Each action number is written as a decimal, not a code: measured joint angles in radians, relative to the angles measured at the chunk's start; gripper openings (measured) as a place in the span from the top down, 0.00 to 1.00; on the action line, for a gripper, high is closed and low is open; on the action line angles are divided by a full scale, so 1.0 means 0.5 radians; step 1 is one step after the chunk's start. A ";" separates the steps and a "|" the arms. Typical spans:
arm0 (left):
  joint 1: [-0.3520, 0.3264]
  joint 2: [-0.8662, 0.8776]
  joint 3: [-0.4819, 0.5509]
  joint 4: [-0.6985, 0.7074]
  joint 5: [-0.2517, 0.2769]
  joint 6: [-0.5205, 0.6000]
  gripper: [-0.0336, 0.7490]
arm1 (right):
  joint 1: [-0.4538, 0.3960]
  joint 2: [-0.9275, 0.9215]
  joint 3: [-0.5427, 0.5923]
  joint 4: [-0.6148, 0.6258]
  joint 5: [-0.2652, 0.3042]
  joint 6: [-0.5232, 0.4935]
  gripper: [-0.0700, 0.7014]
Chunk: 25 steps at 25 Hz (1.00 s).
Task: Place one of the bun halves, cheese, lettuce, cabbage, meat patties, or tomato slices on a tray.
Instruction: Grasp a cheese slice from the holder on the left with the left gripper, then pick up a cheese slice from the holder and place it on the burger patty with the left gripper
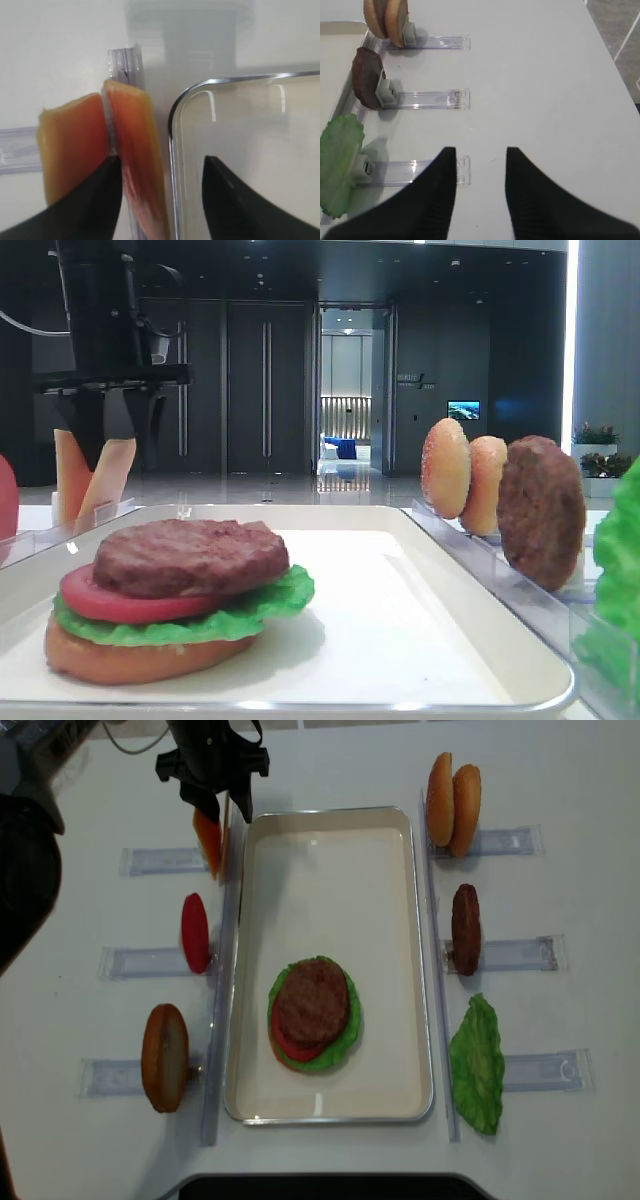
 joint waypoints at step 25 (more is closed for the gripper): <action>0.000 -0.083 -0.350 0.016 0.161 -0.031 0.92 | 0.000 0.000 0.000 0.000 0.000 0.000 0.60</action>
